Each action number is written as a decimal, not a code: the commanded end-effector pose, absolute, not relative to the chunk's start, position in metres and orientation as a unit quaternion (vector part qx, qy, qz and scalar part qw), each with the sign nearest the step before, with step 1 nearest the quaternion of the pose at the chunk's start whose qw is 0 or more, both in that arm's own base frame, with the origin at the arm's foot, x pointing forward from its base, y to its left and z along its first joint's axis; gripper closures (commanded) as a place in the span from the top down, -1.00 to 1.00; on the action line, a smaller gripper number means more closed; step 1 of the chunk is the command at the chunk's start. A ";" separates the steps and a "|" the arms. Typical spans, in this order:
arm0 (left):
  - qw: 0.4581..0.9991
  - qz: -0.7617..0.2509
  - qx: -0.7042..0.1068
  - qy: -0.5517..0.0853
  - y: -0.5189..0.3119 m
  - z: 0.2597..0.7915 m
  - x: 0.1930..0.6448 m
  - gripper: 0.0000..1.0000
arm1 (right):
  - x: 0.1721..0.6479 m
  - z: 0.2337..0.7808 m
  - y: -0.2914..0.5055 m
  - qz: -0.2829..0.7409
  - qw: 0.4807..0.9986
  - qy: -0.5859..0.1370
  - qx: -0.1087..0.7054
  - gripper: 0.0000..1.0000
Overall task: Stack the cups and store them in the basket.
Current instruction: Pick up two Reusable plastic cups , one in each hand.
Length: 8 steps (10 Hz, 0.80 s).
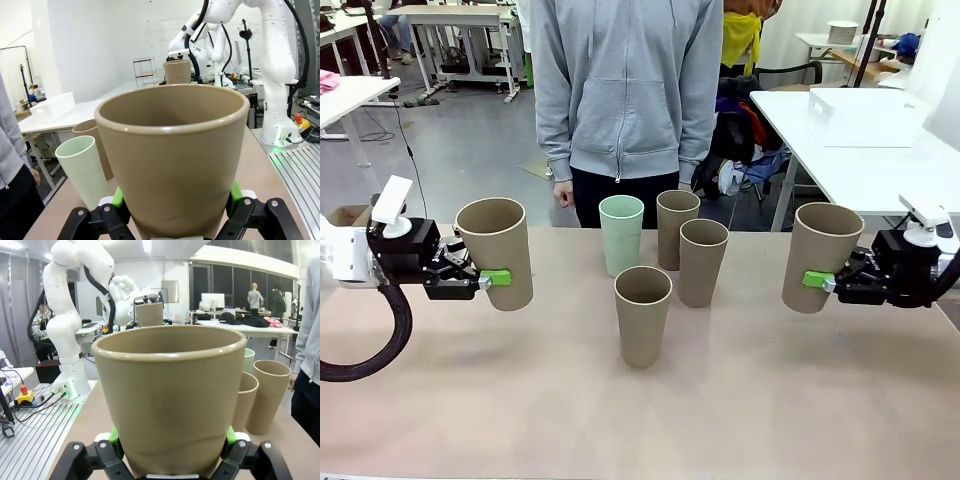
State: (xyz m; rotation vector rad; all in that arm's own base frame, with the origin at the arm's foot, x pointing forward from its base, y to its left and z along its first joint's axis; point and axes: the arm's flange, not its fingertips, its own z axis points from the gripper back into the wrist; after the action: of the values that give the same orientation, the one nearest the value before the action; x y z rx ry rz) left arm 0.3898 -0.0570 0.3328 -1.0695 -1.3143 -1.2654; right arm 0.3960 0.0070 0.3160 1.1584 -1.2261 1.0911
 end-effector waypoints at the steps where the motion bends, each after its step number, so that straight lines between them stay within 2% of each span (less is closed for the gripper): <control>1: 0.476 -0.522 -0.425 -0.566 -0.066 0.318 0.367 0.70 | 0.391 0.326 0.003 0.458 0.532 -0.512 0.495 0.68; 6: 0.487 -0.536 -0.421 -0.546 -0.066 0.316 0.379 0.70 | 0.404 0.336 0.009 0.457 0.530 -0.496 0.514 0.68; 8: 0.472 -0.532 -0.443 -0.546 -0.074 0.313 0.377 0.70 | 0.412 0.339 0.012 0.460 0.522 -0.489 0.526 0.68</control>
State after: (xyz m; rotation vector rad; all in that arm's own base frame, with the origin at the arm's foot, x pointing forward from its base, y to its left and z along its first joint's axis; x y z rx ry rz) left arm 0.3878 -0.0657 0.3326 -1.0627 -1.2987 -1.2847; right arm 0.4047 0.0111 0.3314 1.2152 -1.2047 1.0900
